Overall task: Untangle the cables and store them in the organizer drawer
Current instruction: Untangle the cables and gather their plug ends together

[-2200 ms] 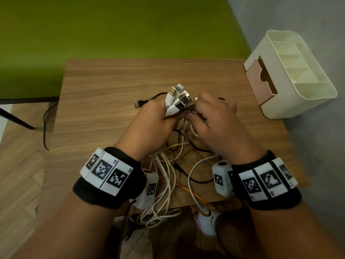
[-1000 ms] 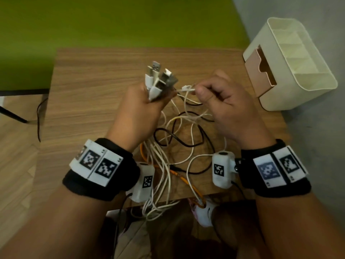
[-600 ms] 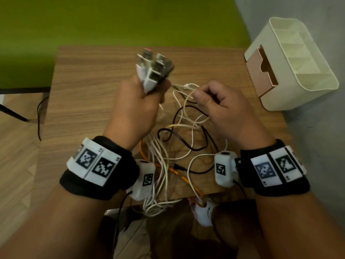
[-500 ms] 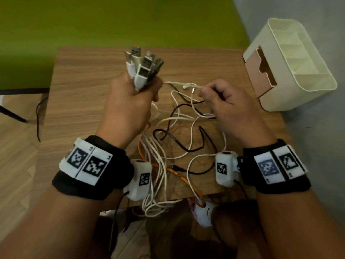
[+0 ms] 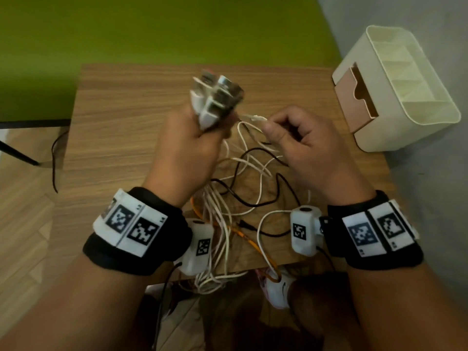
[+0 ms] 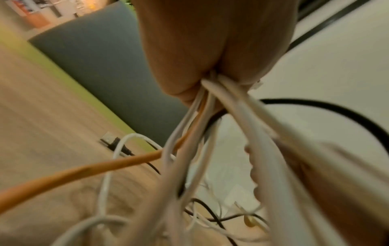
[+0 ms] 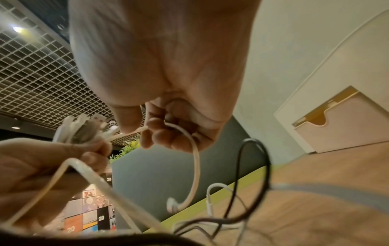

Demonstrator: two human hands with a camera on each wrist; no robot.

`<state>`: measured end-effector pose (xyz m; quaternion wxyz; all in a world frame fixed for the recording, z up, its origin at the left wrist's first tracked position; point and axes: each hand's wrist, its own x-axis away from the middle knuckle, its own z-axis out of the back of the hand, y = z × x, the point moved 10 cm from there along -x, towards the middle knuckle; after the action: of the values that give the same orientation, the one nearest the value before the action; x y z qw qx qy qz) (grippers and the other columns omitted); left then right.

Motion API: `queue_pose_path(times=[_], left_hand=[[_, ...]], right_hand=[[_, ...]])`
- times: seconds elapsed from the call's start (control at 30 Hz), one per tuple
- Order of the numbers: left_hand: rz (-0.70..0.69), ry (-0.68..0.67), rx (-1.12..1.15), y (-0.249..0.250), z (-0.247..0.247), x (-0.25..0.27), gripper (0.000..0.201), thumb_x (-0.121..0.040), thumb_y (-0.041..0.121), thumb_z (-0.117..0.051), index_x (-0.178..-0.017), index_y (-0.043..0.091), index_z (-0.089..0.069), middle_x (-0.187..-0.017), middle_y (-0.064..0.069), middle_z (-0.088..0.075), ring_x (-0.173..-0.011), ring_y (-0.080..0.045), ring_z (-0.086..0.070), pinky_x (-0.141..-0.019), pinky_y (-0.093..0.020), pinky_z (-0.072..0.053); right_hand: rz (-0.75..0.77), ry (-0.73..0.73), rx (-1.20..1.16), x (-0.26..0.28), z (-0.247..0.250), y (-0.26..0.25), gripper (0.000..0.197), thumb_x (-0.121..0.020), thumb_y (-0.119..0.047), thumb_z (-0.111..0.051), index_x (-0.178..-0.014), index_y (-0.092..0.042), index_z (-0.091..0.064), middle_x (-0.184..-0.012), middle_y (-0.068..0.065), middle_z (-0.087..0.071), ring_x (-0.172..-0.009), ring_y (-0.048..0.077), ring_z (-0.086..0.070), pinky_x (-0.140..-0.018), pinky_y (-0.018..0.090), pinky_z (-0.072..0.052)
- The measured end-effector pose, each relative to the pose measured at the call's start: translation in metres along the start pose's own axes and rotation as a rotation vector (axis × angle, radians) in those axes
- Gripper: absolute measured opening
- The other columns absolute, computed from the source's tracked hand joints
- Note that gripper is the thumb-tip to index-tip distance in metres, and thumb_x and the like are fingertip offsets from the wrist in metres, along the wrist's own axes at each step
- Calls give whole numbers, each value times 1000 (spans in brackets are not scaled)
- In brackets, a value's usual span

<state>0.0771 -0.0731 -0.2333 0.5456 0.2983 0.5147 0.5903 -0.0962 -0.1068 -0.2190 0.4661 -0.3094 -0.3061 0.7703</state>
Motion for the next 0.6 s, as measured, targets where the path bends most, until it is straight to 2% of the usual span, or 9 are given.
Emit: queue_pose_path(times=[0.07,0.13,0.23,0.3,0.37,0.43,0.5,0.53,0.6], left_hand=[[64,111,175,-8,17,-5,14,-86,25,-64,-73,27,-64,-62,5,-58,-48,-16,-49,-50,-34,-38],[107,150,248,-15,25,-7,15,-91,19,-61,-77,24,-61,-62,6,-57,-44,-13,-44,-45,-25,-35],[114,72,182,-16,22,-8,13,-92,21,-62,-80,25,-64,-68,2,-63,-46,-6,-47,-51,-27,-35],[138,22,104,-19,16,-7,9,-93,19,-62,-87,24,-66,-75,-1,-68,-44,3,-49,-51,-23,-37],[141,12,10,-19,14,-6,7,-93,19,-63,-89,23,-67,-81,4,-71,-50,6,-56,-53,-21,-42],[117,47,-14,-18,16,-6,5,-90,26,-66,-87,29,-68,-85,2,-73,-73,-2,-68,-68,-33,-55],[108,89,17,-16,20,-6,6,-85,37,-65,-84,34,-70,-91,-8,-73,-90,-25,-70,-83,-51,-55],[103,98,23,-15,21,-6,9,-83,41,-63,-83,36,-70,-92,-9,-73,-90,-28,-70,-82,-54,-54],[98,103,14,-13,23,-7,15,-83,43,-60,-82,31,-69,-90,-7,-72,-74,-18,-69,-69,-49,-56]], right_hand=[[-66,3,55,0,3,10,18,-97,-35,-58,-84,-23,-62,-65,-8,-55,-60,2,-49,-53,14,-35],[-85,33,88,0,8,16,18,-99,-37,-54,-86,-25,-61,-67,-7,-56,-63,3,-50,-53,15,-35],[-43,149,43,0,21,13,13,-99,-33,-54,-90,-28,-63,-78,-3,-62,-71,8,-53,-59,19,-38],[-1,192,28,0,24,9,9,-98,-33,-57,-93,-30,-64,-80,-9,-60,-72,1,-52,-61,14,-38],[19,193,13,0,24,6,7,-97,-31,-60,-95,-32,-66,-79,-14,-59,-73,-2,-52,-64,12,-39],[35,179,1,1,23,2,7,-95,-29,-62,-94,-32,-68,-78,-15,-60,-72,0,-54,-64,13,-40],[34,157,7,2,23,-3,7,-95,-28,-63,-92,-31,-69,-76,-10,-64,-71,5,-58,-61,19,-44],[13,147,14,3,25,-4,8,-95,-28,-62,-91,-30,-69,-76,-6,-66,-71,10,-60,-61,24,-46],[-40,117,31,6,29,-5,15,-96,-31,-60,-88,-24,-70,-71,-1,-66,-68,16,-60,-60,32,-47]])
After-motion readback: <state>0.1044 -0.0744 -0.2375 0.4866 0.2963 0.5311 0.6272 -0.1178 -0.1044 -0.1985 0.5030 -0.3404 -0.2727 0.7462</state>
